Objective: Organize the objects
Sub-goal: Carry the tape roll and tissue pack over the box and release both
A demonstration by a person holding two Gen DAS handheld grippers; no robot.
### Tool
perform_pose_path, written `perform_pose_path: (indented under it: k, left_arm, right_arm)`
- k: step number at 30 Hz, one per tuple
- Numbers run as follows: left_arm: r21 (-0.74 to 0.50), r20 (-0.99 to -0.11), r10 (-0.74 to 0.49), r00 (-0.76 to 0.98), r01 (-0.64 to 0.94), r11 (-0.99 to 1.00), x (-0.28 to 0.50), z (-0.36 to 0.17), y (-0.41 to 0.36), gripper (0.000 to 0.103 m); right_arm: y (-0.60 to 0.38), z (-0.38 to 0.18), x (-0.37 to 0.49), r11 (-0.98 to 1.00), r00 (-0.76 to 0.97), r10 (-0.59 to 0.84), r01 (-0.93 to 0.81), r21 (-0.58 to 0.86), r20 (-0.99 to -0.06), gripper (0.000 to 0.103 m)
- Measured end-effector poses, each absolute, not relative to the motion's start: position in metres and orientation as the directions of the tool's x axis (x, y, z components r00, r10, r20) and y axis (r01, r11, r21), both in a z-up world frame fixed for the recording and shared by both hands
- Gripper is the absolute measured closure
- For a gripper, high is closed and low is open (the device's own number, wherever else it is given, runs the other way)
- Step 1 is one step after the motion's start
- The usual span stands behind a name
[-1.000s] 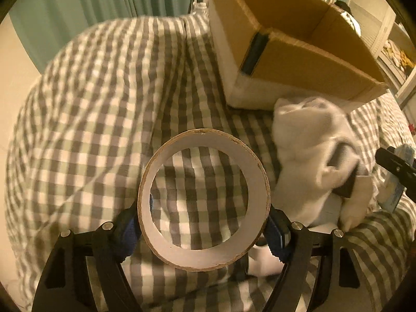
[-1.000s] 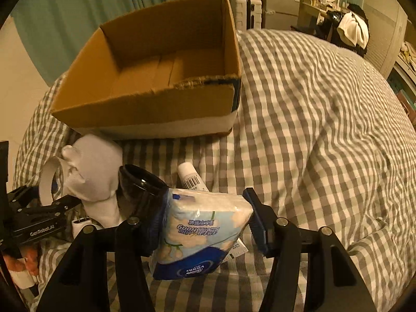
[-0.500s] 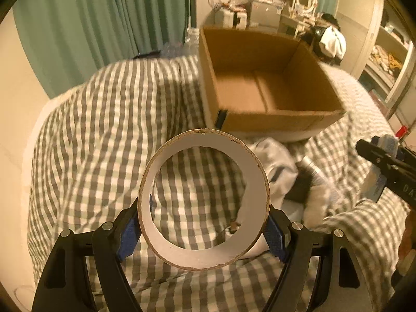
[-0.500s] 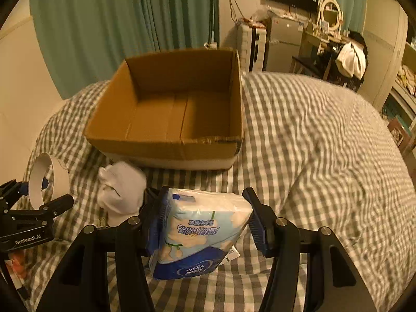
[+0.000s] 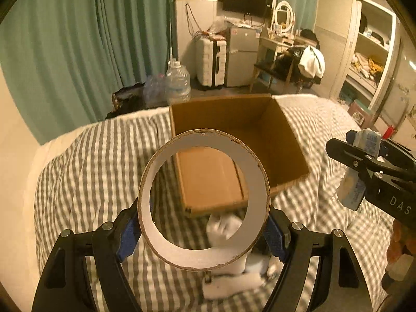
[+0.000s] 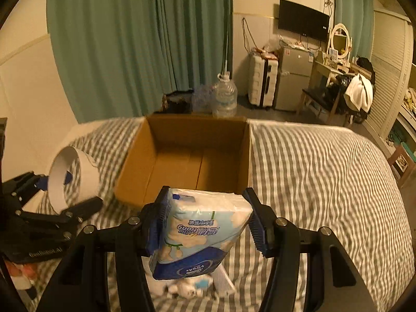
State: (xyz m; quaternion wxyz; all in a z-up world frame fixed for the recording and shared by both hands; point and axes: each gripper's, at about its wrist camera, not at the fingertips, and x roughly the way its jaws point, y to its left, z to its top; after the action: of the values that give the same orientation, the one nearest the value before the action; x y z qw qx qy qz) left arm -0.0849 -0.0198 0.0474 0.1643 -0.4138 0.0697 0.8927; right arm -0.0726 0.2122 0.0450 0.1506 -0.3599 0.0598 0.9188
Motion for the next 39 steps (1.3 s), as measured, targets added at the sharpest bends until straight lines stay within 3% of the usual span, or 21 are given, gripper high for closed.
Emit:
perform_pose_path:
  k: [8, 19, 39]
  left_arm:
    - [-0.003, -0.740, 0.253, -0.623, -0.373, -0.928, -0.144, 0.054, 0.008, 0.022]
    - [-0.026, -0.732, 0.303, -0.611, -0.420, -0.907, -0.216, 0.038, 0.036, 0.022]
    - [-0.010, -0.784, 0.284, -0.552, -0.446, -0.895, -0.246, -0.035, 0.053, 0.022]
  right_arm:
    - [0.231, 0.072, -0.121, -0.951, -0.737, 0.235, -0.310, 0.008, -0.634, 0.048]
    - [0.264, 0.066, -0.184, -0.946, -0.738, 0.244, -0.323, 0.012, -0.629, 0.048]
    - [0.309, -0.013, -0.230, -0.927, -0.711, 0.165, -0.349, 0.139, -0.684, 0.048]
